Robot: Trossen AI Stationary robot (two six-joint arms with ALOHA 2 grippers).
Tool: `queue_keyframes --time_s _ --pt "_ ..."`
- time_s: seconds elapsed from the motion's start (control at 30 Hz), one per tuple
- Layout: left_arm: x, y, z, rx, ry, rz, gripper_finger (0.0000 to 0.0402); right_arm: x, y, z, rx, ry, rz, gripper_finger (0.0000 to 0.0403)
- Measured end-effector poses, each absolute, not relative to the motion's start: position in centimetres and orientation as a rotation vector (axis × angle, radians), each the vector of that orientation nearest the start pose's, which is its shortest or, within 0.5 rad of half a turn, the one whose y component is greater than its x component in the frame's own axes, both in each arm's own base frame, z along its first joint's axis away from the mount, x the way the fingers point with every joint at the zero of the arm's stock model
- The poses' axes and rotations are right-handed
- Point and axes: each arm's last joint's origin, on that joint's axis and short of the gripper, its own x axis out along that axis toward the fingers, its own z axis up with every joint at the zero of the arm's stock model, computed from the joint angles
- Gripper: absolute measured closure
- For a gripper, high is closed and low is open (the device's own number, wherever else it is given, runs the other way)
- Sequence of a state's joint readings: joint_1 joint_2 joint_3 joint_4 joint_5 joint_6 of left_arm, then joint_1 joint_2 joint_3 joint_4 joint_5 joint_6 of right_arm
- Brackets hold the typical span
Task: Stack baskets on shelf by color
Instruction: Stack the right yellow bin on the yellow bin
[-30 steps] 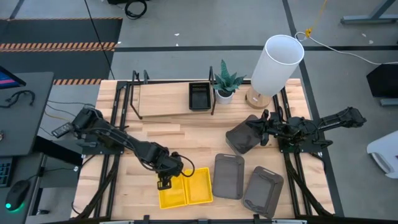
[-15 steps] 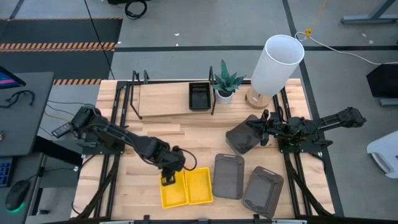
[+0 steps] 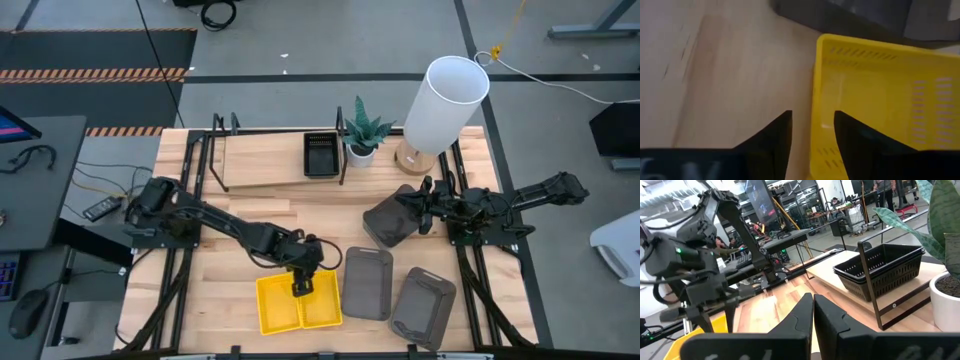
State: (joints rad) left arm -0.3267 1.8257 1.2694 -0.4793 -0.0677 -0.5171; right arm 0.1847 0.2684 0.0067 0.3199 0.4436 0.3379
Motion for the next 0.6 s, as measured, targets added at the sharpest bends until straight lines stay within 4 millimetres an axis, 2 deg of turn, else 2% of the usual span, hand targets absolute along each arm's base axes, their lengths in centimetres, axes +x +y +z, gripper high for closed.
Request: queue_keyframes --time_s 0.4,0.5,0.6 --pt "36.9 -12.3 16.6 -0.245 1.079 -0.012 0.0267 11.2 0.8 17.3 0.354 -0.099 -0.247 0.0384" --pt "37.0 -12.3 16.5 -0.243 1.084 -0.010 0.0289 11.2 0.8 17.3 0.354 -0.099 -0.248 0.0384" --pt "37.0 -12.2 16.5 -0.243 1.085 -0.010 0.0331 11.2 0.8 17.4 0.354 -0.099 -0.247 0.0384"
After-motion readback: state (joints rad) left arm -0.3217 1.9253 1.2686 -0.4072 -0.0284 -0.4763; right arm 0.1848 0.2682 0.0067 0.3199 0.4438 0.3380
